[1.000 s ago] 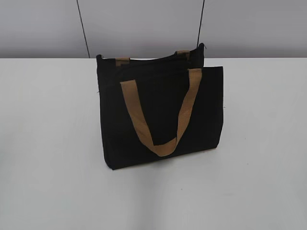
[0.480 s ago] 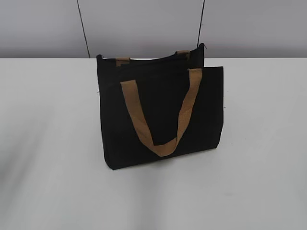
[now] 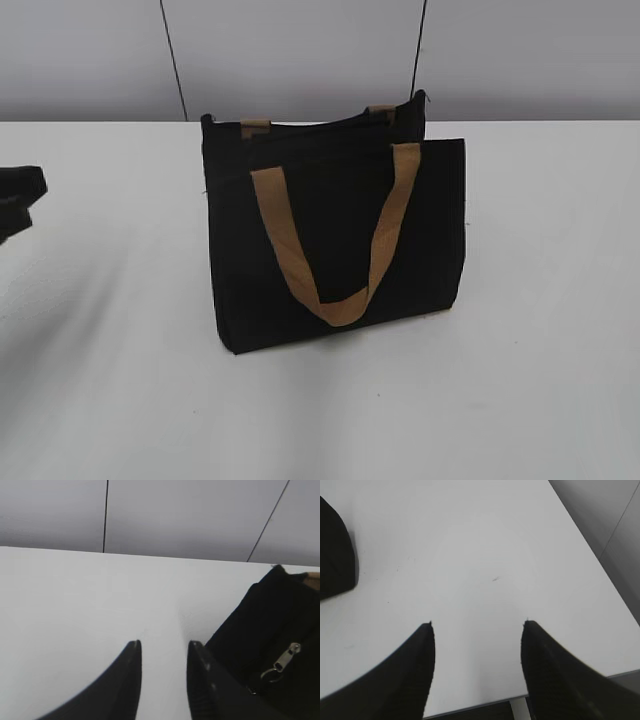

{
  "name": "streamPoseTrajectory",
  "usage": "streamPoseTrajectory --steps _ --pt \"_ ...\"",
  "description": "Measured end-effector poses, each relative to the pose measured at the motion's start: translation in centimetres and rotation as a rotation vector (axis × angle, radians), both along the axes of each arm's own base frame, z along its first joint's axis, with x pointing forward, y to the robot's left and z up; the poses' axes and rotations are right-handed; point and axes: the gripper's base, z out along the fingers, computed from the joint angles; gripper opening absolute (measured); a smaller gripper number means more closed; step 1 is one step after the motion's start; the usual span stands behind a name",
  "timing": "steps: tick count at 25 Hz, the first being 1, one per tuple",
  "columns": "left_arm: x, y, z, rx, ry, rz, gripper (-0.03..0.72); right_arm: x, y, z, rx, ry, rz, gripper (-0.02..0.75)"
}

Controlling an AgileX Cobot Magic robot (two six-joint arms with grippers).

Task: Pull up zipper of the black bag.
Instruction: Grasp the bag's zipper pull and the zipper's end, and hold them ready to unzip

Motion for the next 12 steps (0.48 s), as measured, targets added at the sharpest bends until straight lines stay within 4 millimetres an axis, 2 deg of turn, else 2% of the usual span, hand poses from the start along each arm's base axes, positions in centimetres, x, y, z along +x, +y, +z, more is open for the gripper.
streamPoseTrajectory --steps 5,12 --pt "1.8 -1.0 -3.2 0.037 0.047 -0.061 0.238 0.0 0.0 0.0 0.000 0.000 0.000 0.432" --pt "3.1 -3.1 -6.9 0.008 -0.035 -0.254 0.239 0.0 0.0 0.0 0.000 0.000 0.000 0.432"
